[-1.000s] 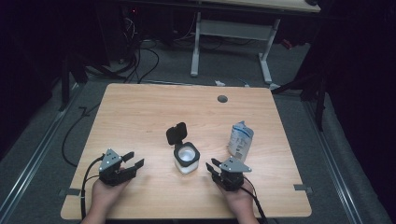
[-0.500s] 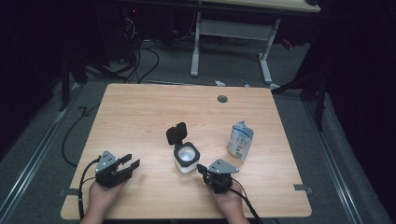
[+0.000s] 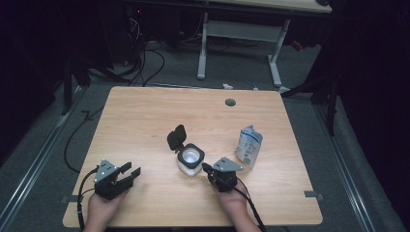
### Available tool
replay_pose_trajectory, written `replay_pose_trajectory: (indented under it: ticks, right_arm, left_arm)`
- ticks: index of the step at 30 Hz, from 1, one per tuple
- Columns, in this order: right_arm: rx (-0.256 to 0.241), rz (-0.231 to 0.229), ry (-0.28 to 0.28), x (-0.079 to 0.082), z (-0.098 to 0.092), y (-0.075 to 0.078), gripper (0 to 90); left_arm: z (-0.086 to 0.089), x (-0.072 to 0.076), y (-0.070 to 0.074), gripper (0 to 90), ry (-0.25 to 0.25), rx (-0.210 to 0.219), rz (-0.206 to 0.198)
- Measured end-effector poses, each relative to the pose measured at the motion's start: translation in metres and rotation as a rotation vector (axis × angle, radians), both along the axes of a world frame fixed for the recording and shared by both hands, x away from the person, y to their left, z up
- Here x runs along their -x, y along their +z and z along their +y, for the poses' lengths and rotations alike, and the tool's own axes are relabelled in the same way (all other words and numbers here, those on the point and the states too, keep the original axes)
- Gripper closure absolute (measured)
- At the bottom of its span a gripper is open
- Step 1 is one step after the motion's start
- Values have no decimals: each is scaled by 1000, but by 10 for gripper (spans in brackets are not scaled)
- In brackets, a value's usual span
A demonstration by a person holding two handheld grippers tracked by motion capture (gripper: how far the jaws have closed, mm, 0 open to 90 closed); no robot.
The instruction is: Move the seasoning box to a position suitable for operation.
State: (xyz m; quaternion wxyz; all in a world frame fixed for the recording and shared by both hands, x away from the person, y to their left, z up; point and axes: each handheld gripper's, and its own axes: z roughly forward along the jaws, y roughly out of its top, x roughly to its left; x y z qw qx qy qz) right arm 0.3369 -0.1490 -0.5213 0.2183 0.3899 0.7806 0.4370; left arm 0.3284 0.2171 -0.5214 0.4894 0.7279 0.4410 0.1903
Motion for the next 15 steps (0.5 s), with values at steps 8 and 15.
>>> replay_pose_trajectory:
  ticks: [8, 15]
  right_arm:
    - [-18, 30, -16, -7, -6, -2, 860]
    - [-17, 15, -26, -3, -9, 0, 893]
  left_arm:
    - [-32, -17, 11, 651, -26, -6, -16]
    - [-55, -41, 29, 799, -20, 26, -19]
